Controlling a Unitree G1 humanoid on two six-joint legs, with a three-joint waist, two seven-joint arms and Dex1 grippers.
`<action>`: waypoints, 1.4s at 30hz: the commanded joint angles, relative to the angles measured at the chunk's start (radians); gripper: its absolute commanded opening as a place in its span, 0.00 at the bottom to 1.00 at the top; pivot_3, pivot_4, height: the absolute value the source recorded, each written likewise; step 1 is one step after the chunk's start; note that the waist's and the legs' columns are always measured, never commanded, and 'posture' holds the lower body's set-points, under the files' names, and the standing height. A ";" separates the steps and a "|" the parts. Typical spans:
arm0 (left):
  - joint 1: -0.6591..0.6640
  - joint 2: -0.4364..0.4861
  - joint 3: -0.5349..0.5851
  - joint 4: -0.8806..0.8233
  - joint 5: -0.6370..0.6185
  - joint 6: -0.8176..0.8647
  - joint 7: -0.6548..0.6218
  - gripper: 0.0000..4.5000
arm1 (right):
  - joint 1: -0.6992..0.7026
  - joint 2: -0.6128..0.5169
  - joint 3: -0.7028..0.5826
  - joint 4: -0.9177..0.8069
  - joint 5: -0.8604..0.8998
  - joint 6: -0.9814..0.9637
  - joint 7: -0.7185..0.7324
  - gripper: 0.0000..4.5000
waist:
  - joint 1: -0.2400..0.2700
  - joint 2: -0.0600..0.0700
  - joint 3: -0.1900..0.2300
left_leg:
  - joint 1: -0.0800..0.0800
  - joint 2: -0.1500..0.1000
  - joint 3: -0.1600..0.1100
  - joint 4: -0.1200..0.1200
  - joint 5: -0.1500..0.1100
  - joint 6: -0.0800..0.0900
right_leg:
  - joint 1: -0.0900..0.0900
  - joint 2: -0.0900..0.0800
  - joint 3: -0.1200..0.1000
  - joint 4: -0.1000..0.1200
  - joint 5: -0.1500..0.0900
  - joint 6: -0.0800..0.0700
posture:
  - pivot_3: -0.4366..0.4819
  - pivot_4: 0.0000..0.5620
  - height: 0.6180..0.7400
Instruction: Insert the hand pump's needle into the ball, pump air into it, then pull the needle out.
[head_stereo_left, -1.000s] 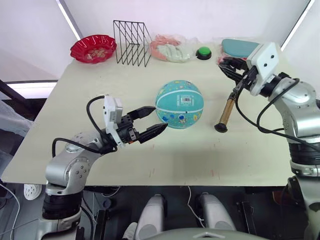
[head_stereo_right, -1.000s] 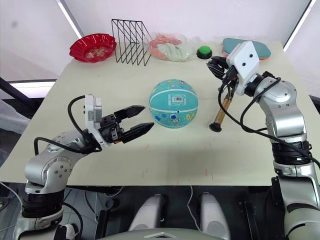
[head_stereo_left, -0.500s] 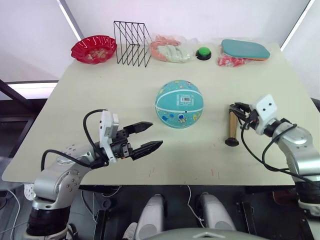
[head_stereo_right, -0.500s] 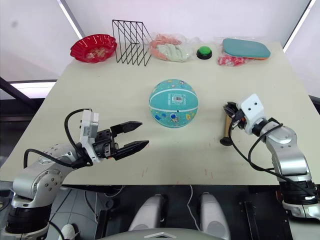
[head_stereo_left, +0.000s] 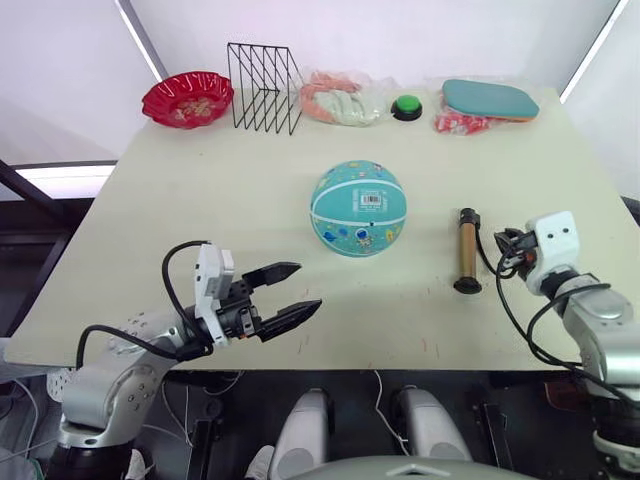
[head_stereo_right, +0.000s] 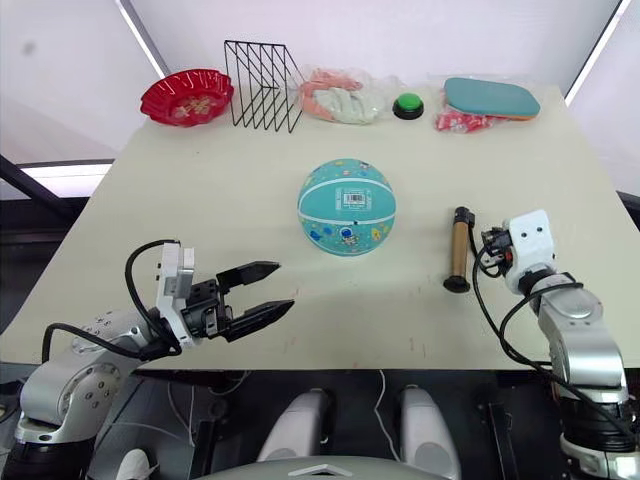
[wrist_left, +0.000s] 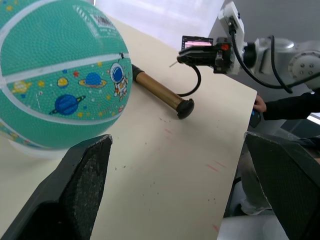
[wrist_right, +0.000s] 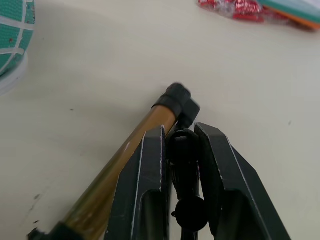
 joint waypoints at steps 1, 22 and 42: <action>0.002 -0.005 0.005 -0.021 0.007 -0.029 0.006 1.00 | 0.010 0.020 -0.050 0.009 0.023 -0.053 -0.015 0.07 | -0.001 0.000 0.000 | 0.000 0.000 0.000 0.000 0.000 0.000 | 0.000 0.000 0.000 0.000 0.000 0.000 | 0.48 0.27 1.00; 0.092 -0.074 -0.003 0.006 0.103 -0.068 0.133 1.00 | 0.404 -0.134 -0.310 -0.222 0.343 -0.091 0.329 0.98 | 0.002 0.002 -0.002 | 0.003 0.003 0.003 0.003 0.000 0.000 | 0.002 0.004 0.003 0.000 0.000 0.002 | 0.48 0.27 1.00; 0.236 -0.071 0.107 0.038 0.097 -0.069 0.138 1.00 | 0.546 -0.209 -0.393 0.074 0.320 -0.423 0.652 0.98 | 0.019 0.000 -0.004 | 0.004 0.004 0.010 0.007 0.000 0.000 | 0.002 0.003 0.008 0.000 0.000 0.001 | 0.48 0.27 1.00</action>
